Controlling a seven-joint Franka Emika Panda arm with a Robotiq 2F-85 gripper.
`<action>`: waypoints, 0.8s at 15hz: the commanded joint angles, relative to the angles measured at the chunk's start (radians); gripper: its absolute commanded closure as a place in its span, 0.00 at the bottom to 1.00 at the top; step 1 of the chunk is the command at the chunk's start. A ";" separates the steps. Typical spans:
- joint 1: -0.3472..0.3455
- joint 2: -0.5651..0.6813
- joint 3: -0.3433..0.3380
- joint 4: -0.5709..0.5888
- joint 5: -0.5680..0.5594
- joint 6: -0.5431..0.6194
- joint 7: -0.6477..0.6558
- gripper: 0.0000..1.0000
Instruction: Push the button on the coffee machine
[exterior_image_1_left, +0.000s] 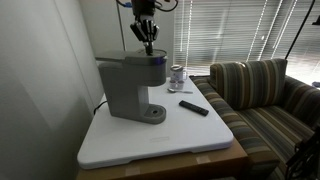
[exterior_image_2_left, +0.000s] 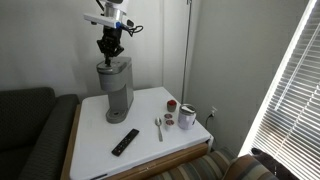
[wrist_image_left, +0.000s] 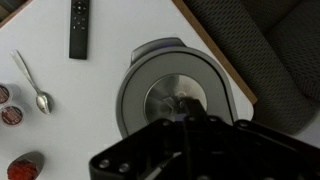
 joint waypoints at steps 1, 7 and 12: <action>0.008 -0.002 -0.012 -0.003 -0.015 -0.023 0.024 1.00; 0.021 -0.034 -0.025 0.005 -0.046 -0.031 0.063 1.00; 0.035 -0.081 -0.034 0.011 -0.085 -0.053 0.105 1.00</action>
